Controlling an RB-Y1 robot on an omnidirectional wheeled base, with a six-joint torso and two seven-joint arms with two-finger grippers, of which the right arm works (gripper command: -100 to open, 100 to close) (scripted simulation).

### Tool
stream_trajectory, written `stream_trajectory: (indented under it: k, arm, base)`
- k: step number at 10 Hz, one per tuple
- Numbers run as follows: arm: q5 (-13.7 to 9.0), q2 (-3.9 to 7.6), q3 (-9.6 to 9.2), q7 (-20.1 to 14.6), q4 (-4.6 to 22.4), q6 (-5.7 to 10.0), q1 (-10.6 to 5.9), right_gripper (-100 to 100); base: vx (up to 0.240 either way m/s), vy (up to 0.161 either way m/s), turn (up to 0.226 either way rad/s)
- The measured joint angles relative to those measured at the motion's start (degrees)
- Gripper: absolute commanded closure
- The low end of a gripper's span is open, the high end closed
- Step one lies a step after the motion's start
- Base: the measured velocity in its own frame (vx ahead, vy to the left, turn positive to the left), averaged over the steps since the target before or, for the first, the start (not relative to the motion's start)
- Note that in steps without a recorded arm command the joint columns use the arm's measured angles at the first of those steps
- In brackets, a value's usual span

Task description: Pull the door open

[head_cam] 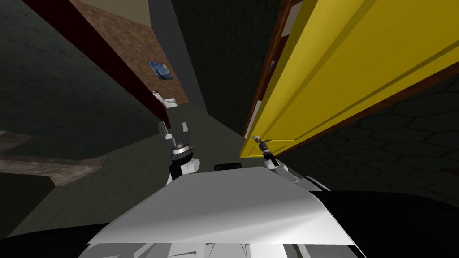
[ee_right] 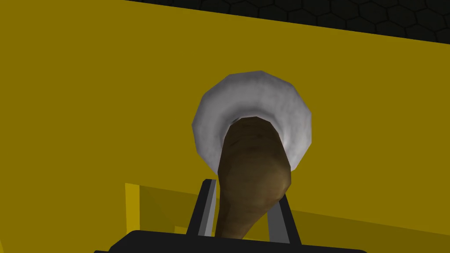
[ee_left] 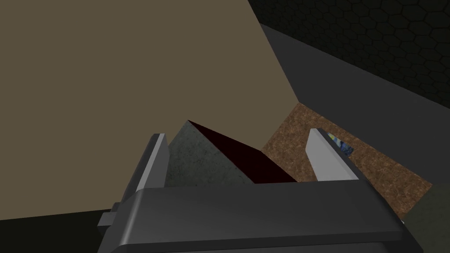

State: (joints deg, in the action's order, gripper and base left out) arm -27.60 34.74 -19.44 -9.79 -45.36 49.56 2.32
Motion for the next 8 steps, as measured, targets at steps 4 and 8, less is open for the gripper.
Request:
stream_trajectory:
  k: [4,8]
  arm:
    - [-0.9,2.32,-2.43,-1.42,-0.5,3.45,2.24,100]
    - [-1.57,4.05,-4.62,-2.77,0.25,6.74,3.73,100]
  base:
    - [-0.171,-0.056,0.109]
    - [-0.144,-0.04,0.108]
